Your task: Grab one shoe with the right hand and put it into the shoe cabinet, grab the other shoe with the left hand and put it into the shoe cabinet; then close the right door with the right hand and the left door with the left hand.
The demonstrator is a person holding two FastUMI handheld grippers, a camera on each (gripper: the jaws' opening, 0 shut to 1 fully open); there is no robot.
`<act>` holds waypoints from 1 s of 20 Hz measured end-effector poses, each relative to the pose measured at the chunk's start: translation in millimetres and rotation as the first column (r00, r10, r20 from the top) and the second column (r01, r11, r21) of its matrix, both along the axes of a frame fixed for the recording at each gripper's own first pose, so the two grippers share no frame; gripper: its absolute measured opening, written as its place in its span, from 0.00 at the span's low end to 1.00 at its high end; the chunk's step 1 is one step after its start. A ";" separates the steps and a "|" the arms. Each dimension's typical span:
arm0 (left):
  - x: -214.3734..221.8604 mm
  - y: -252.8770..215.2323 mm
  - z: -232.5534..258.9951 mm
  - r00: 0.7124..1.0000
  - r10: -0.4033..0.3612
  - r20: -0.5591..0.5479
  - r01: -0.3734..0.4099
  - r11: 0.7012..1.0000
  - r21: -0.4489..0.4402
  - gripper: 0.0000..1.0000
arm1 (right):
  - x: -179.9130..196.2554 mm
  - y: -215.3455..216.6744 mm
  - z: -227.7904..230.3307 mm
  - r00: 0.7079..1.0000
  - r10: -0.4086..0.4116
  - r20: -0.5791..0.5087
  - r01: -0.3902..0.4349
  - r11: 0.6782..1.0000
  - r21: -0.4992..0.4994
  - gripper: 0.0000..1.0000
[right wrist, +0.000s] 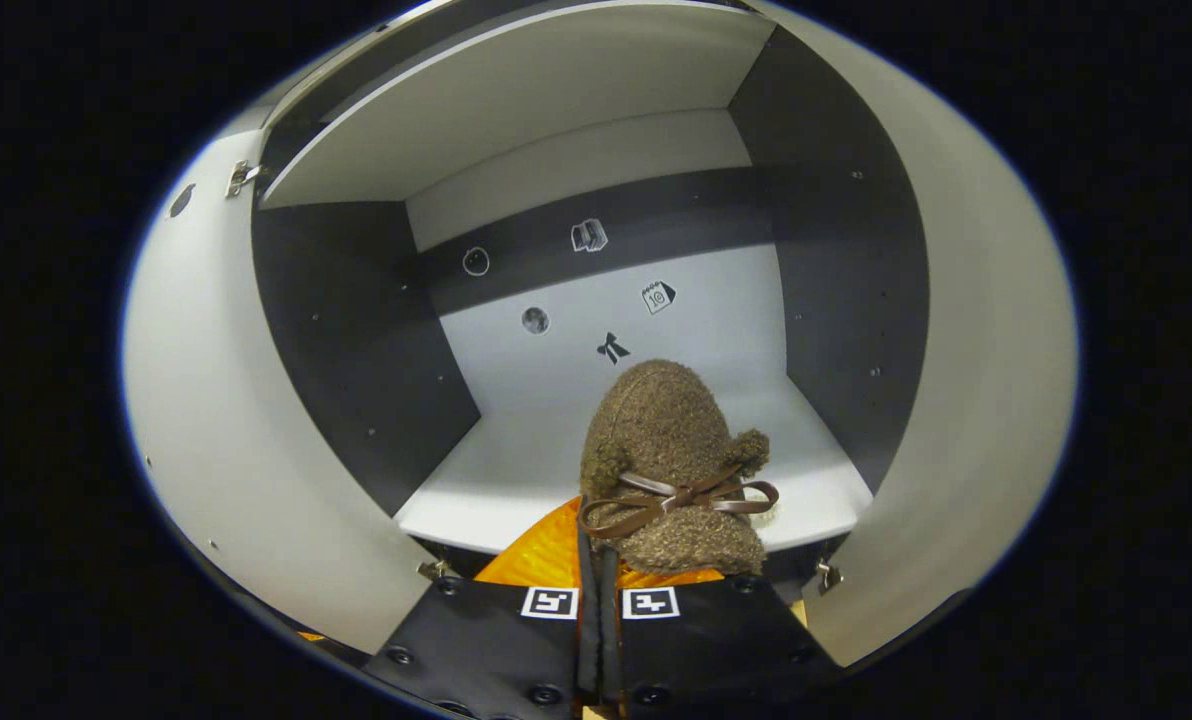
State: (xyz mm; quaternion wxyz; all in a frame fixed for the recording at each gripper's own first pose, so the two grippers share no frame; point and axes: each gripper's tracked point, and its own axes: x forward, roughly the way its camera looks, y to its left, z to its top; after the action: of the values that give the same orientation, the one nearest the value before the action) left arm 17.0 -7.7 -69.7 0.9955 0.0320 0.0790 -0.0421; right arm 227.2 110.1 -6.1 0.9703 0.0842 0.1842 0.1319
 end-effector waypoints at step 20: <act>16.7 11.2 26.6 0.964 0.265 -0.013 -0.264 0.964 0.035 0.90 | 153.0 30.2 -17.3 0.994 0.041 0.099 -0.033 0.996 -0.081 0.05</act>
State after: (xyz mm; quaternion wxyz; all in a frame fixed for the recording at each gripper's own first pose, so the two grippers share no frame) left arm 33.7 3.6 -43.0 0.9908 0.0370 0.0922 0.0921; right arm 380.2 140.3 -23.3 0.9784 0.0356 0.1415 0.1467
